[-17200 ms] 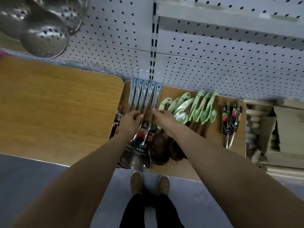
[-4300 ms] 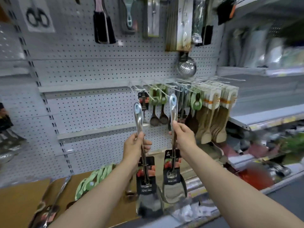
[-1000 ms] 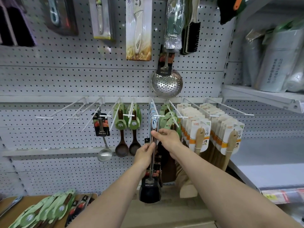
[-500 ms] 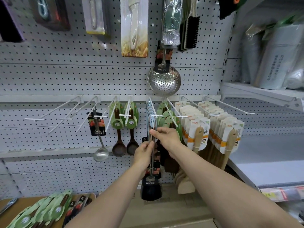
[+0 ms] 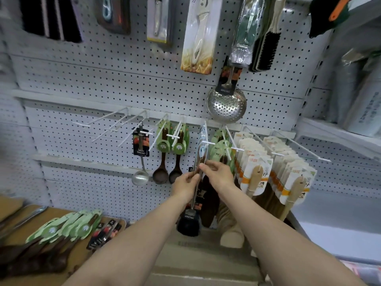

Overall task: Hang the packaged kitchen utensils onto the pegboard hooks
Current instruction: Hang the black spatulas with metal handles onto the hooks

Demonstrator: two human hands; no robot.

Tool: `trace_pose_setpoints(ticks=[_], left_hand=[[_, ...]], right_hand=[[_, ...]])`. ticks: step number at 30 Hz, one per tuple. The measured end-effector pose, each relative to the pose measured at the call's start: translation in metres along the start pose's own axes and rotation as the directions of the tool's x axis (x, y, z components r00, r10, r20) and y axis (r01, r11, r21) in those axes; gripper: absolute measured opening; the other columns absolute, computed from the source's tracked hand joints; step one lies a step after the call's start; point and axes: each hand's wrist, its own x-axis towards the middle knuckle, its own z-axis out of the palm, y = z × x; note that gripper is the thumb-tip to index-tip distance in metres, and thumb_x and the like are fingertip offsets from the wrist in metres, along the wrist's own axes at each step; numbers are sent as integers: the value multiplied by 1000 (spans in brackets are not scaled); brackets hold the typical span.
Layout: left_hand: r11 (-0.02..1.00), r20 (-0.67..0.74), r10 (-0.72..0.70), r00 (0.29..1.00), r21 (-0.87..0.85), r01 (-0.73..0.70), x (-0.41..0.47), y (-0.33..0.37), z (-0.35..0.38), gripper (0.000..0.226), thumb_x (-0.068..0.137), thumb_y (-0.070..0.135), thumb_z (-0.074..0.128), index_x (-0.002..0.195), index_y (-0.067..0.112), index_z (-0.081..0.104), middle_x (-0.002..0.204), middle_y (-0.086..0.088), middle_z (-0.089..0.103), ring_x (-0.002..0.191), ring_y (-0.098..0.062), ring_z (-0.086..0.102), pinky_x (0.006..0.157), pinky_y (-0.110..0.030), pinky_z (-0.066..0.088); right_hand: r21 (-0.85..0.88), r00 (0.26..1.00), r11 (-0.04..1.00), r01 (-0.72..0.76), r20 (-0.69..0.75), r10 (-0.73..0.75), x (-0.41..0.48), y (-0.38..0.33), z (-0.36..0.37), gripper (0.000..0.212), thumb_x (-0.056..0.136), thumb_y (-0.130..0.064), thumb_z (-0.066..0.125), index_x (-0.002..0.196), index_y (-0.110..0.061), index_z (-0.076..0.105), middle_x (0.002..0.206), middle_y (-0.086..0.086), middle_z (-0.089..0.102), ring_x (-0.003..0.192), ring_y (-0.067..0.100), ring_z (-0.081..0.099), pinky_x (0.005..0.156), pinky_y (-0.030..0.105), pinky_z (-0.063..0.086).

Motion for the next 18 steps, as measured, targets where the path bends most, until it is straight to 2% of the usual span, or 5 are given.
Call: trace_pose_setpoints(ticks=[3, 7, 9, 12, 18], left_hand=[[998, -77, 38, 996, 57, -34, -10, 6, -31, 39, 95, 40, 62, 128, 19, 63, 122, 3, 67, 111, -19, 63, 102, -40, 49], [970, -135, 118, 984, 226, -86, -23, 15, -99, 49, 92, 37, 67, 135, 16, 57, 132, -3, 63, 119, -23, 60, 103, -38, 48], [911, -137, 198, 971, 392, -130, -31, 18, -149, 53, 91, 40, 68, 138, 18, 53, 136, -4, 61, 121, -25, 59, 101, -38, 48], [790, -130, 272, 954, 596, -144, -44, 22, -231, 59, 90, 42, 68, 142, 21, 48, 136, -5, 61, 121, -28, 58, 100, -43, 49], [609, -180, 289, 940, 792, -36, -65, 13, -382, 66, 89, 46, 68, 146, 26, 40, 140, -9, 52, 131, -32, 43, 99, -48, 44]], right_hand=[[-195, 994, 977, -85, -87, 69, -25, -7, 10, 43, 94, -48, 64, 118, -13, 70, 115, 5, 71, 108, 22, 65, 89, 28, 48], [-462, 978, 864, -203, -146, 152, -58, -40, 42, 61, 95, -66, 46, 96, -8, 66, 97, 7, 67, 87, 29, 64, 70, 32, 49], [-598, 997, 797, -77, -60, 51, -71, -63, 70, 60, 93, -64, 49, 107, -9, 65, 106, 9, 70, 89, 29, 64, 67, 32, 47], [-728, 985, 666, 164, 86, -148, -94, -107, 122, 61, 95, -59, 52, 136, -15, 53, 123, 8, 65, 112, 31, 62, 77, 33, 47], [-768, 937, 543, 339, 224, -268, -141, -181, 241, 69, 92, -62, 55, 146, -20, 43, 139, 9, 56, 129, 32, 50, 97, 45, 51]])
